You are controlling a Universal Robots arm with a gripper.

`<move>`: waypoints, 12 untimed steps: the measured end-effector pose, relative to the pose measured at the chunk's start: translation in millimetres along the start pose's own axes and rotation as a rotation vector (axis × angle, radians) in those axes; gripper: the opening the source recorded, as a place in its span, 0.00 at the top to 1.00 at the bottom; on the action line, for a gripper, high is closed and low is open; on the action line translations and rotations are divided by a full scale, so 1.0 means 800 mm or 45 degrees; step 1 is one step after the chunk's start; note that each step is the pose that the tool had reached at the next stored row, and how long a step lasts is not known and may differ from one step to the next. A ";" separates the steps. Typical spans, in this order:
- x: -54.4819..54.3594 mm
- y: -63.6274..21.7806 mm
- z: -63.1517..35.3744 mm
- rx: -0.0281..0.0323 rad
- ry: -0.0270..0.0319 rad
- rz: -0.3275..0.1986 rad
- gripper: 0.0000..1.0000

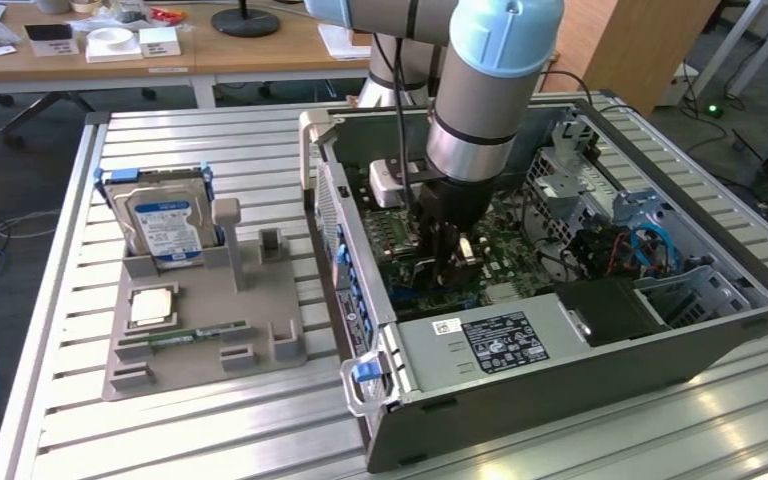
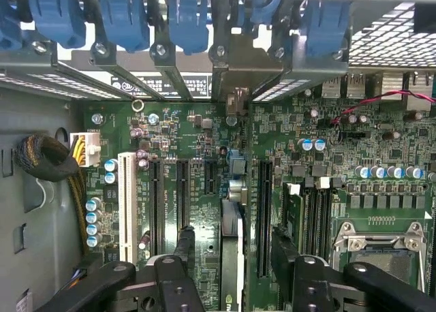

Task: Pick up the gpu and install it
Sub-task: 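Insert the gpu into the slot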

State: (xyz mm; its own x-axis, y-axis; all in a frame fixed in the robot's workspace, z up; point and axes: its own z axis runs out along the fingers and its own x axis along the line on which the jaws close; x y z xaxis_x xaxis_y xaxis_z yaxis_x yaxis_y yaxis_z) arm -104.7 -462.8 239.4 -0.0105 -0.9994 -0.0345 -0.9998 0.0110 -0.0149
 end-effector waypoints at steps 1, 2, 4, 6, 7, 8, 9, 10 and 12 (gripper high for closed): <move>0.000 0.000 0.000 0.0001 -0.0001 0.000 0.43; 0.000 0.000 0.000 0.0000 -0.0001 0.000 0.43; 0.000 0.000 0.000 0.0000 0.0000 0.000 0.43; 0.000 0.000 -0.001 -0.0002 0.0001 0.000 0.43; 0.000 0.000 -0.003 0.0000 -0.0003 0.000 0.43; 0.000 0.000 -0.005 0.0000 -0.0005 0.000 0.43; 0.000 0.000 -0.008 0.0000 -0.0004 0.000 0.43; 0.000 0.000 -0.011 0.0000 -0.0005 0.000 0.43; -0.001 0.000 -0.017 0.0000 -0.0006 0.000 0.43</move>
State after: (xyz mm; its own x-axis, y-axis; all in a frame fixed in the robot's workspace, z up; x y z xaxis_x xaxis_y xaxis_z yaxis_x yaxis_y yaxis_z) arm -104.7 -462.9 253.4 -0.0106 -0.9993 -0.0349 -0.9998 0.0111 -0.0149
